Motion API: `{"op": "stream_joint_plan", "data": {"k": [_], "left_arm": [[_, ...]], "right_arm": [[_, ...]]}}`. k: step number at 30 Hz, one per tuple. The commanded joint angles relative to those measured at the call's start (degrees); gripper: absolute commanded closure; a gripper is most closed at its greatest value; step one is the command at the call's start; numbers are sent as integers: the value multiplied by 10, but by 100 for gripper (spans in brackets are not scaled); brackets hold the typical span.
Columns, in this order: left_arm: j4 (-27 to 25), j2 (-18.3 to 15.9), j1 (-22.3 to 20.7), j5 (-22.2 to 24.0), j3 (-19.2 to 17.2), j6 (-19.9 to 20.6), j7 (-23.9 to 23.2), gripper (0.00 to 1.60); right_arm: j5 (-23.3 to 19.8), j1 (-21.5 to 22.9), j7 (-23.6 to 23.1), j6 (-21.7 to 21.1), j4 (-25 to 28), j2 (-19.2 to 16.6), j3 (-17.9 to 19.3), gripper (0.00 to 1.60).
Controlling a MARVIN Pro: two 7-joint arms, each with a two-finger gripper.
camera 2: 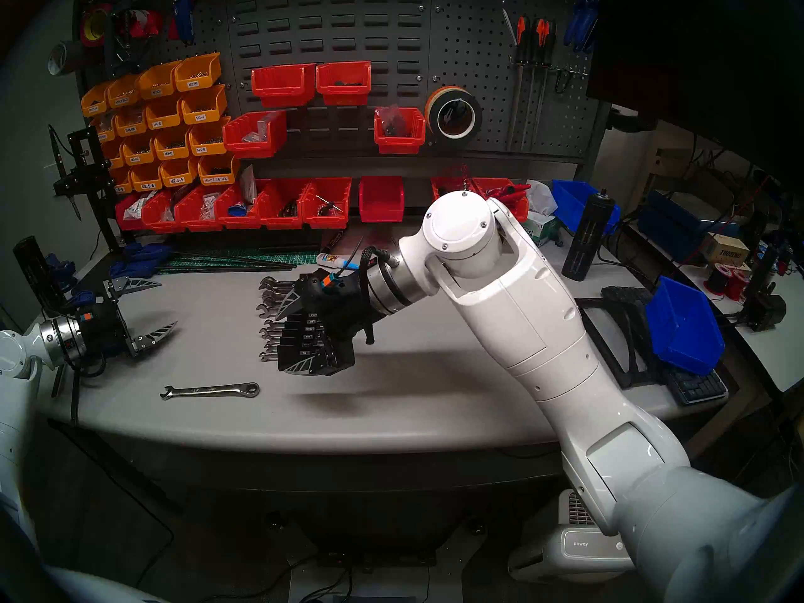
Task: Put the wrenches on the table into the correct slot in the case
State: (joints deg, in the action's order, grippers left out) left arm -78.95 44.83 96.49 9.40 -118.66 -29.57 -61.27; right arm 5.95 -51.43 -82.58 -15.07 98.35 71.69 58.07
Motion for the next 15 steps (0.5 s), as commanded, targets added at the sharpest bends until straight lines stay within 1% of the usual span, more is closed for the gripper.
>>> {"op": "stream_joint_plan", "data": {"k": [1, 13, 15], "left_arm": [[-7, -6, -10, 6, -9, 1, 3, 0], [-7, -6, -10, 7, -9, 1, 2, 0], [-7, -6, -10, 7, -9, 1, 2, 0]], "right_arm": [[-1, 19, 7, -2, 9, 13, 10, 0], [1, 18, 5, -2, 9, 15, 12, 0], [-1, 16, 4, -7, 11, 12, 16, 0]]}}
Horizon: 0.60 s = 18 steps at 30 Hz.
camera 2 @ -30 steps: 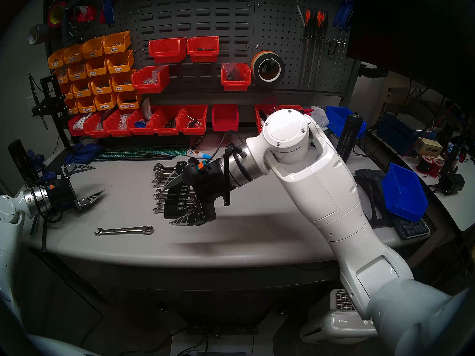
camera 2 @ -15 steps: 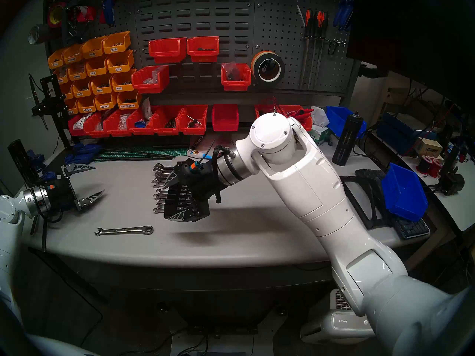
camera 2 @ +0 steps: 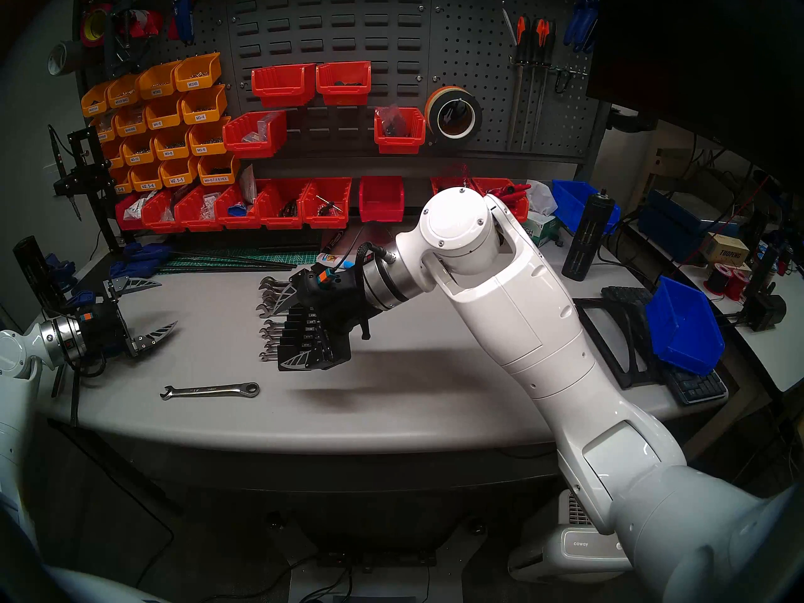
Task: Put the wrenches on the table into the correct slot in the case
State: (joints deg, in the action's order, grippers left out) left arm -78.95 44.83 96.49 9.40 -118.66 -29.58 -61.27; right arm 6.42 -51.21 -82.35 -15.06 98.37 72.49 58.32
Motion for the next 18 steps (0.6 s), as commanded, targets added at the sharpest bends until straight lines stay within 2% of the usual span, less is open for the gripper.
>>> {"op": "stream_joint_plan", "data": {"k": [1, 8, 18], "left_arm": [[-7, -6, -10, 7, -9, 1, 2, 0], [-7, -6, -10, 6, -9, 0, 3, 0], [-6, -6, -10, 6, -9, 0, 3, 0]], "right_arm": [[-7, 15, -1, -7, 13, 1, 16, 0], [-24, 19, -12, 3, 25, 17, 14, 0], [-30, 41, -24, 9, 13, 60, -9, 0]]}}
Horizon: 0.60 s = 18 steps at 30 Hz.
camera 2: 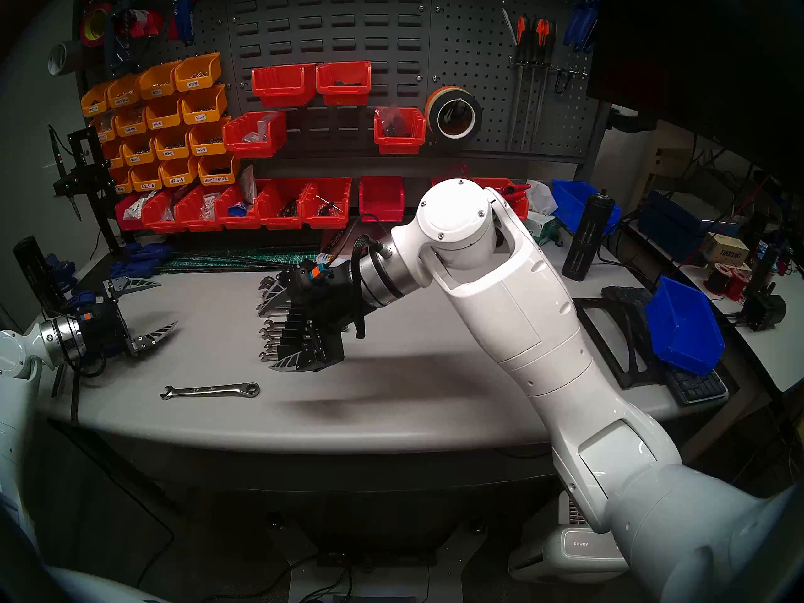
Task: Put the wrenches on the table into the correct slot in the case
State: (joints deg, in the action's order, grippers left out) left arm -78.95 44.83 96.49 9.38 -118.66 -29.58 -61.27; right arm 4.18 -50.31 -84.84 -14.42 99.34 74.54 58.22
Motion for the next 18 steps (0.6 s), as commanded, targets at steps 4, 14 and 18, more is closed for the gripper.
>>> {"op": "stream_joint_plan", "data": {"k": [4, 14, 18], "left_arm": [[-6, -6, -10, 6, -9, 0, 3, 0], [-7, -6, -10, 6, -9, 0, 3, 0], [-7, -6, -10, 6, -9, 0, 3, 0]], "right_arm": [[-9, 41, -2, 4, -3, 56, -20, 0], [-11, 51, 0, -4, -5, 90, -55, 0], [-10, 46, 4, -14, -4, 98, -67, 0]]}}
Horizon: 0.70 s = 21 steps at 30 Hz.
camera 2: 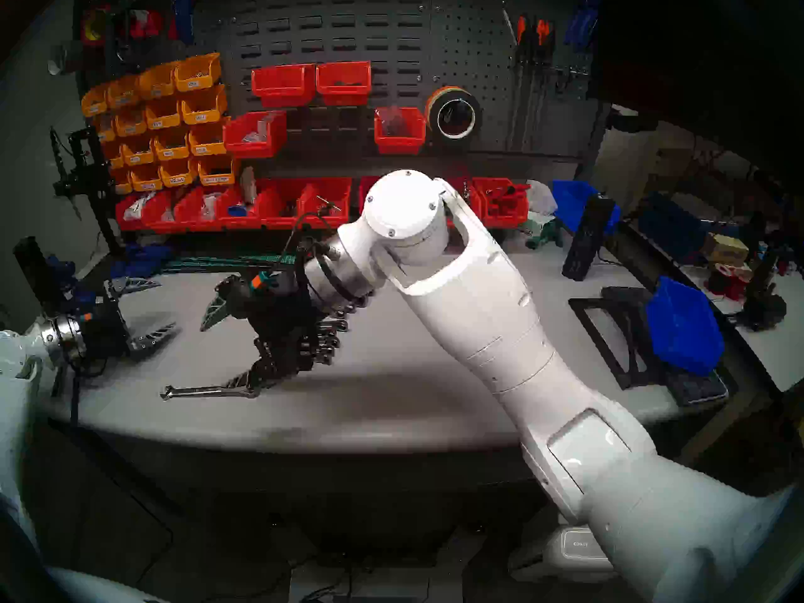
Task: Put the wrenches on the table into the correct slot in the case
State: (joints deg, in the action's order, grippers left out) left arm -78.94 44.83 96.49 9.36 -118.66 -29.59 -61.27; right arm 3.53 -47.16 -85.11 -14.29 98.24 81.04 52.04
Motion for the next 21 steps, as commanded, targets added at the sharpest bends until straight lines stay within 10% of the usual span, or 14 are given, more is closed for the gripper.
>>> {"op": "stream_joint_plan", "data": {"k": [1, 21], "left_arm": [[-7, -6, -10, 7, -9, 1, 3, 0], [-7, -6, -10, 7, -9, 1, 2, 0]], "right_arm": [[-2, 14, 9, -17, 7, 34, -9, 0], [106, 22, 20, -13, 42, 12, -111, 0]]}}
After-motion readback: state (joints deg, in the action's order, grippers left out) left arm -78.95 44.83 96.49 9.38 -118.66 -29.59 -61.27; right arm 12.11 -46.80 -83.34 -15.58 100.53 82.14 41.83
